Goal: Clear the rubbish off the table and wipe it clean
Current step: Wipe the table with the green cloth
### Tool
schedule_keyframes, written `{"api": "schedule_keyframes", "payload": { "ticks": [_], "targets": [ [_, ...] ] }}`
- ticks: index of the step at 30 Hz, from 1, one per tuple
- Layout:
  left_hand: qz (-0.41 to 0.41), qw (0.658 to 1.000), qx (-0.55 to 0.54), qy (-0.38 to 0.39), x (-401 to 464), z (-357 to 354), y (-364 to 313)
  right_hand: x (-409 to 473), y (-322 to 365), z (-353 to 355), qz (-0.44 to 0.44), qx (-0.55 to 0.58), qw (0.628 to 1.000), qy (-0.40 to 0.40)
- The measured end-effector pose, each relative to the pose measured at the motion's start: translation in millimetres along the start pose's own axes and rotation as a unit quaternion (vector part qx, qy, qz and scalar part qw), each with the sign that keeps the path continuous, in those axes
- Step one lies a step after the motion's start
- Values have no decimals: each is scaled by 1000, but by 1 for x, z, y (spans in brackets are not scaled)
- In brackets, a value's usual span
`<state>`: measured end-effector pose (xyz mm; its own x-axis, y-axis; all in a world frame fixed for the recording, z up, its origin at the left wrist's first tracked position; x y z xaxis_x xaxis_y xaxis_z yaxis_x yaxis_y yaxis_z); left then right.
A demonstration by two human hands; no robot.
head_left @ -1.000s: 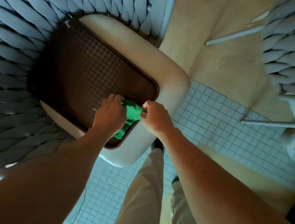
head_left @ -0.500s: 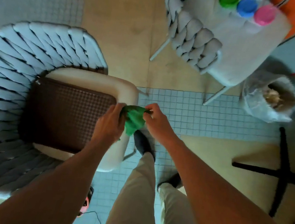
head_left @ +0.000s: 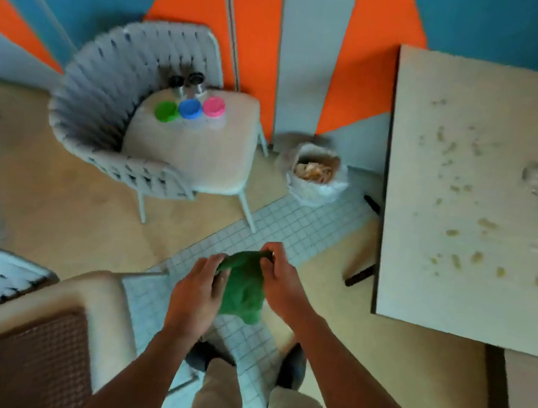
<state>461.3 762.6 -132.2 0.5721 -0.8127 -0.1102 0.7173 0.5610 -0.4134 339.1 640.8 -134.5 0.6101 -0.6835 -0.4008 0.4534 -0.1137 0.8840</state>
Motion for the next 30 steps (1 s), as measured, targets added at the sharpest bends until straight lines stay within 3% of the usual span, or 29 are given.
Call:
{"api": "schedule_keyframes", "payload": {
  "ticks": [7,12,21,30],
  "targets": [
    [-140,989,-28,28,29,-28,-146,-47,-31,151,20,38,985,-169],
    [-203,977,-33,57,52,-51,-236,-70,-50,233,0,51,969,-242],
    [-260,962,-20,78,124,-76,-330,-39,-48,325,-30,42,952,-301],
    [-215,973,40,75,228,-106,-360,67,-35,380,-87,-18,947,-309]
  ]
}}
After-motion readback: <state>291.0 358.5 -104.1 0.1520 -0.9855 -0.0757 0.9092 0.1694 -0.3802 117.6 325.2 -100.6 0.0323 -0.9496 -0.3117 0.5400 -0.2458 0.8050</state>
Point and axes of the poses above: each hand's wrist, its own x-axis towards the middle knuckle, its own z-axis out of the back of the hand, y = z × x, the point moved 4 cm from there along x, towards the middle knuckle, and after that the axes turned 10 degrees about x, right-handed, at the moved point
